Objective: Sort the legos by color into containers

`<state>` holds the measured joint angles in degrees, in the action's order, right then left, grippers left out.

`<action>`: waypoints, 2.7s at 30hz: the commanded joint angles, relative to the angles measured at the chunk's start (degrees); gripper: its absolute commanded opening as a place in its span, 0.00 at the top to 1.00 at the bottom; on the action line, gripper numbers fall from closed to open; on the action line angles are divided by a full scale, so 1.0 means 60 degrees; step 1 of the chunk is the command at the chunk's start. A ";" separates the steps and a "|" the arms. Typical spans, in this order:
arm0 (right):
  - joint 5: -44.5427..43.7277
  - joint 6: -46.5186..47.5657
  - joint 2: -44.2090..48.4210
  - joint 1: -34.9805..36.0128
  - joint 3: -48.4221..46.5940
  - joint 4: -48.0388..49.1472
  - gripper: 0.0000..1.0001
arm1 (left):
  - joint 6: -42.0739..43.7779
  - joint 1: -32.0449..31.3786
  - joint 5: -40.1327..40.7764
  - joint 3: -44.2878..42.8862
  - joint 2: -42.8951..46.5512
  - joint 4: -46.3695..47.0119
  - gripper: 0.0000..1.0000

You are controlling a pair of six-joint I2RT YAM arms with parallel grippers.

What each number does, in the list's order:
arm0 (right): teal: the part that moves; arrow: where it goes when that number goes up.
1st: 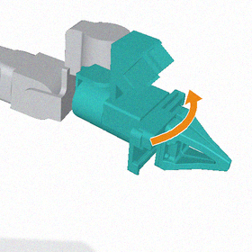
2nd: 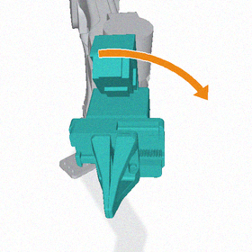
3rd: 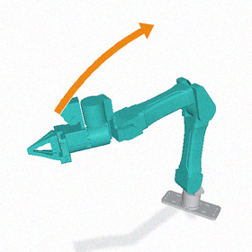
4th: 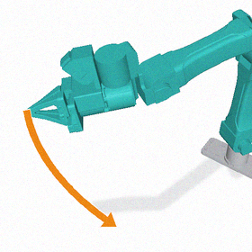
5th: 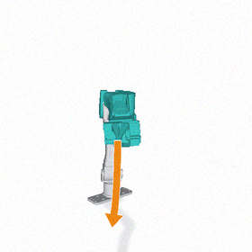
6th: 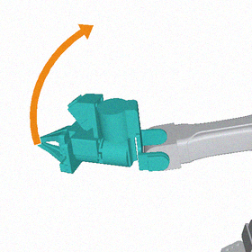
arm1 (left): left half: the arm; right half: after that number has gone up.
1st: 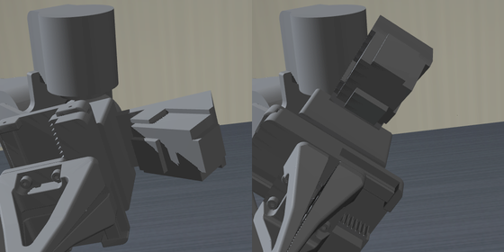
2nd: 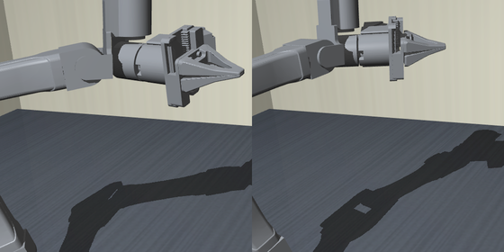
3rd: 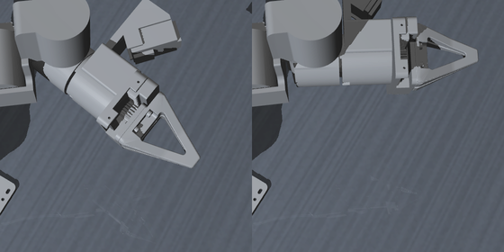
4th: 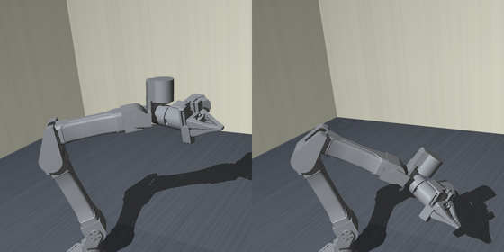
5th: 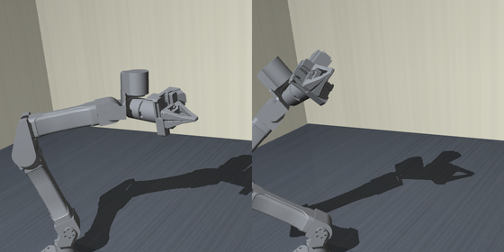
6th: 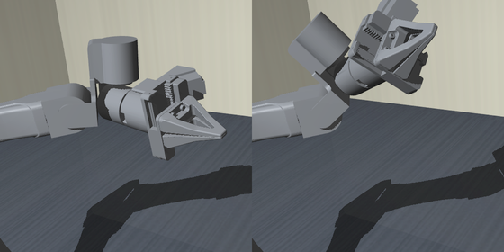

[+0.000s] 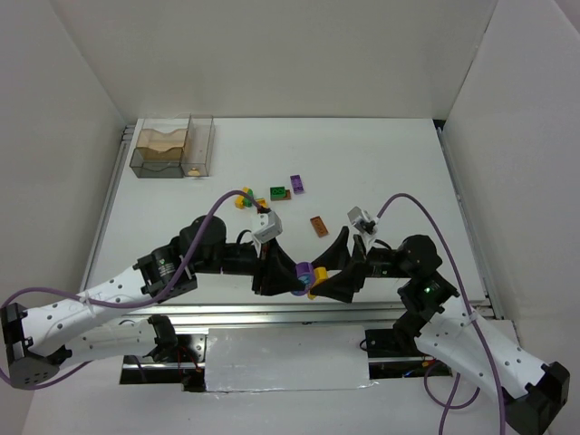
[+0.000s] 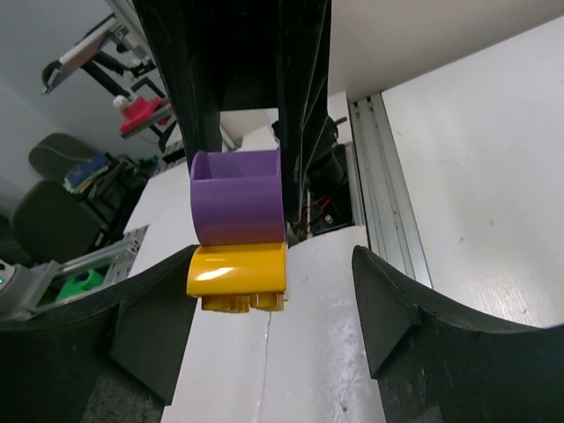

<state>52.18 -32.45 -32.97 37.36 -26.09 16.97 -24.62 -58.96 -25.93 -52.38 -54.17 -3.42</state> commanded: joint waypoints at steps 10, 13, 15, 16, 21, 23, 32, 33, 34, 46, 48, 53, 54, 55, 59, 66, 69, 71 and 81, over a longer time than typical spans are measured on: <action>0.0296 -0.0994 -0.0335 0.0042 0.0187 0.2210 0.48 | -0.0218 0.0158 -0.0307 0.0058 0.0240 0.0848 1.00; 0.0472 -0.0877 -0.0247 0.0042 0.0246 0.2094 0.42 | -0.0203 0.0260 -0.0292 -0.0015 0.0284 0.0761 1.00; 0.0458 -0.0716 -0.0102 0.0028 0.0217 0.1743 0.38 | -0.0188 0.0319 -0.0394 -0.0073 0.0284 0.0731 1.00; 0.0458 -0.0628 -0.0057 0.0027 0.0188 0.1626 0.38 | -0.0174 0.0334 -0.0453 -0.0088 0.0298 0.0731 1.00; 0.0312 -0.0290 0.0104 0.0042 0.0012 0.1111 0.45 | -0.0188 0.0349 -0.0585 -0.0088 0.0298 0.0790 1.00; 0.0312 -0.0393 0.0119 0.0042 -0.0003 0.1286 0.60 | -0.0203 0.0349 -0.0643 -0.0059 0.0269 0.0834 1.00; 0.0268 -0.0218 0.0148 0.0028 0.0069 0.1331 1.00 | -0.0232 0.0480 -0.0600 -0.0029 0.0298 0.0761 1.00; 0.0311 -0.0174 0.0221 0.0027 0.0114 0.1317 1.00 | -0.0232 0.0771 -0.0658 -0.0044 0.0342 0.0659 1.00; 0.0326 -0.0028 0.0222 -0.0031 0.0172 0.1302 1.00 | -0.0290 0.1006 -0.0789 -0.0088 0.0415 0.0600 1.00; 0.1003 -0.0131 0.0163 -0.1495 0.0481 0.1352 1.00 | -0.0673 0.3146 -0.2099 -0.0805 0.0166 0.0369 1.00; -0.0251 0.0440 0.0134 -0.1481 0.0248 0.0182 1.00 | -0.0933 0.3351 0.1076 -0.1462 0.0167 -0.0567 1.00; -0.1459 0.0413 0.0149 -0.1452 0.0144 -0.0645 1.00 | -0.3435 0.6211 0.6676 -0.3992 -0.1628 -0.5165 1.00; -0.1693 0.0355 0.0149 -0.1438 0.0042 -0.0835 1.00 | -0.3875 0.6803 0.6927 -0.4188 -0.1940 -0.5680 1.00; -0.1884 0.0325 0.0134 -0.1423 -0.0017 -0.1184 1.00 | -0.4373 0.7447 0.6669 -0.4219 -0.2218 -0.5786 1.00; -0.3303 0.0193 0.0134 -0.1320 -0.0456 -0.2358 1.00 | -0.5502 0.9648 0.7114 -0.4378 -0.3637 -0.4998 1.00; -0.3410 -0.0158 0.0573 -0.1262 -0.0341 -0.2990 1.00 | -0.5815 1.0485 0.9214 -0.6458 -0.6744 -0.3711 1.00; -0.3321 -0.0174 0.0836 -0.1189 -0.0208 -0.3150 1.00 | -0.5682 1.0909 0.9302 -0.7774 -0.8455 -0.3721 1.00; -0.3350 -0.0101 0.0939 -0.1188 -0.0179 -0.3297 1.00 | -0.5594 1.1012 0.9245 -0.8112 -0.8911 -0.3679 1.00; -0.2794 0.0237 0.1422 -0.1144 -0.0077 -0.3971 1.00 | -0.5330 1.1320 0.8368 -0.9156 -1.0775 -0.2947 1.00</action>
<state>33.65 -32.03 -25.69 29.95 -26.26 -6.11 -57.14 8.47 26.26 -105.27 -117.21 -24.84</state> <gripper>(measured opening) 0.440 0.471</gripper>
